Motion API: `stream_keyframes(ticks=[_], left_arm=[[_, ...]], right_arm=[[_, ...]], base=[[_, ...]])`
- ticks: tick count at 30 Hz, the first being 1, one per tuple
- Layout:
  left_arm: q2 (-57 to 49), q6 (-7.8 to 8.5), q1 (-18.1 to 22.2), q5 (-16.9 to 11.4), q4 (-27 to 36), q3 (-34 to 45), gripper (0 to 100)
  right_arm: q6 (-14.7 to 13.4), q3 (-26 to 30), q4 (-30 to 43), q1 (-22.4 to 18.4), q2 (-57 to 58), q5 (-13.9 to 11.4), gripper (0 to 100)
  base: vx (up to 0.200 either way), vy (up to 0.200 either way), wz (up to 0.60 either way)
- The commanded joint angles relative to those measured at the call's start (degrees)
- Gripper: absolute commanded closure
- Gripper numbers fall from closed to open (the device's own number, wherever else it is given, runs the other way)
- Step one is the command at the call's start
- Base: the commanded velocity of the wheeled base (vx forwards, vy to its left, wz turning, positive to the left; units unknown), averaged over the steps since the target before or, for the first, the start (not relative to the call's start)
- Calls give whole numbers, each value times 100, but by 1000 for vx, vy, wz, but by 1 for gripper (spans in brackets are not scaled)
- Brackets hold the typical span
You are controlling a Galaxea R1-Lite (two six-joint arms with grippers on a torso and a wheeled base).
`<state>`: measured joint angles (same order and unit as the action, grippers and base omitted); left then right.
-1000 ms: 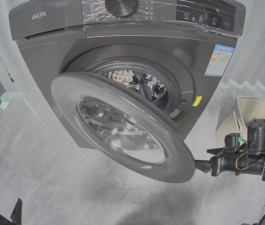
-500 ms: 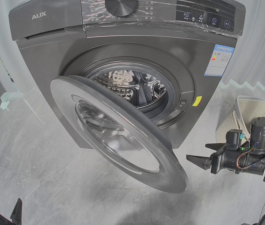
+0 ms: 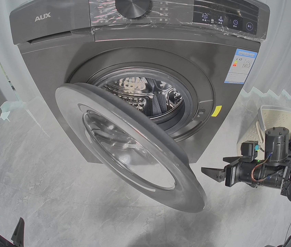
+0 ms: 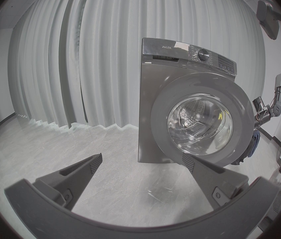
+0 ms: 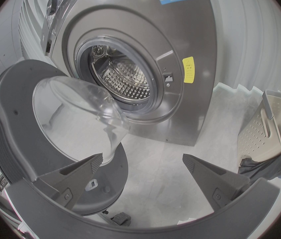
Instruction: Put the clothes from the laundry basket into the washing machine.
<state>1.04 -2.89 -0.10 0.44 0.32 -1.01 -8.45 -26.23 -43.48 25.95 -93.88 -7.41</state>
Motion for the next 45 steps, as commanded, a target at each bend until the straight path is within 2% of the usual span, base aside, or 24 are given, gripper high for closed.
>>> stream_keyframes(ticks=[1,5,9,12,13,18,23,25,27,31,37,42,45], left_arm=[[-95,-1,1,0,-5,84,0],[-95,-1,1,0,3,84,0],[-95,-1,1,0,3,84,0],[-95,-1,1,0,-5,84,0],[-95,-1,1,0,3,84,0],[-95,-1,1,0,3,84,0],[-95,-1,1,0,-5,84,0],[-95,-1,1,0,3,84,0],[-95,-1,1,0,3,84,0],[-95,-1,1,0,3,84,0],[-95,-1,1,0,3,84,0],[-95,-1,1,0,-5,84,0],[-95,-1,1,0,3,84,0]], right_arm=[[-8,83,-2,138,-104,3,0],[-52,171,-2,340,-183,29,0],[-78,259,-11,665,-192,214,0],[-140,286,-2,824,-183,214,0],[-148,347,-11,1017,-157,214,0],[-157,602,-143,1404,10,223,0],[-175,584,-389,1263,45,240,0],[-280,435,-424,894,-8,346,0],[-307,294,-424,692,-113,442,0],[-324,92,-433,569,-421,460,0],[-351,31,-565,613,-676,583,0],[-342,83,-732,657,-895,583,0],[-342,145,-758,859,-904,557,0]], base=[[0,0,0],[0,0,0],[0,0,0],[0,0,0],[0,0,0],[0,0,0],[0,0,0],[0,0,0],[0,0,0],[0,0,0],[0,0,0],[0,0,0],[0,0,0]])
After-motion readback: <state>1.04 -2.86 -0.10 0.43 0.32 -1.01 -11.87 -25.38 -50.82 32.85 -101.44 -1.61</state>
